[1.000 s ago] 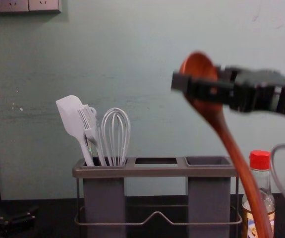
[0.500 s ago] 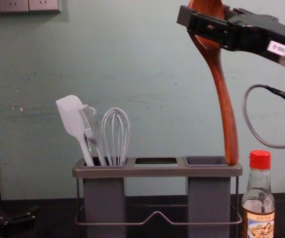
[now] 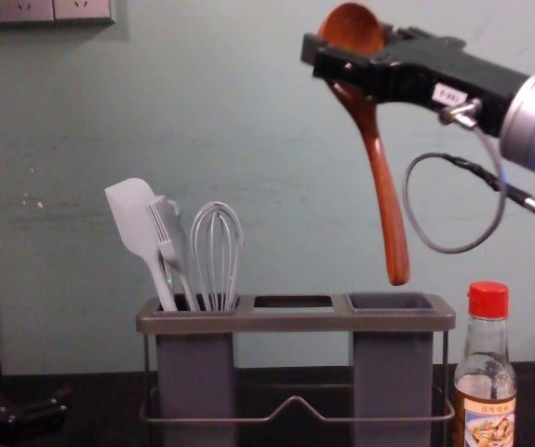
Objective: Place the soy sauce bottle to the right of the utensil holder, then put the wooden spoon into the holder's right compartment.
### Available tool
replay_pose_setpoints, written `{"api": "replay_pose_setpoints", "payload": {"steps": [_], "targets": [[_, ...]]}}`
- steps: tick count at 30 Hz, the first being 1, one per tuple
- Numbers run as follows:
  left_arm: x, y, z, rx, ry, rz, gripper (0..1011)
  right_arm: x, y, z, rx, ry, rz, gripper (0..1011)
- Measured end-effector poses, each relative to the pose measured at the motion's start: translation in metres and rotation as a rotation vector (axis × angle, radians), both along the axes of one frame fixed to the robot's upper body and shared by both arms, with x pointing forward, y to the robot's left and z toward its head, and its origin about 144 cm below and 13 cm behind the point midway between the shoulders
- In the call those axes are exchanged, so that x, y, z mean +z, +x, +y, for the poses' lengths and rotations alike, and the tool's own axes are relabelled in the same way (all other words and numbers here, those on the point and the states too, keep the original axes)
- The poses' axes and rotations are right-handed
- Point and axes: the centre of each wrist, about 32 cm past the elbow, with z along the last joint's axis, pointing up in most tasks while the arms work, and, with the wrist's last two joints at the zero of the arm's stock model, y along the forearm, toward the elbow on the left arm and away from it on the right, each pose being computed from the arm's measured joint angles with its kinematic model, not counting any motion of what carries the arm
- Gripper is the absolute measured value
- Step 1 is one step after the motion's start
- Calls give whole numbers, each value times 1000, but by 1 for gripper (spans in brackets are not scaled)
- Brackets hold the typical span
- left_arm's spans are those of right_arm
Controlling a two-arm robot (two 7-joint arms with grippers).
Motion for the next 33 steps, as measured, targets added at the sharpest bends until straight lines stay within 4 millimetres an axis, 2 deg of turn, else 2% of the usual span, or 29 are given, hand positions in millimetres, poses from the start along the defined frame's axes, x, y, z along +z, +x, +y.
{"api": "replay_pose_setpoints", "payload": {"steps": [8, 16, 33], "targets": [[0, 0, 0, 0, 0, 0, 1005, -3, 21, 11, -30, -37, 13, 836], [0, 0, 0, 0, 0, 0, 1005, -7, 32, 16, -45, -52, 23, 836], [0, 0, 0, 0, 0, 0, 1005, -16, 32, 11, -47, -71, 45, 836]]}}
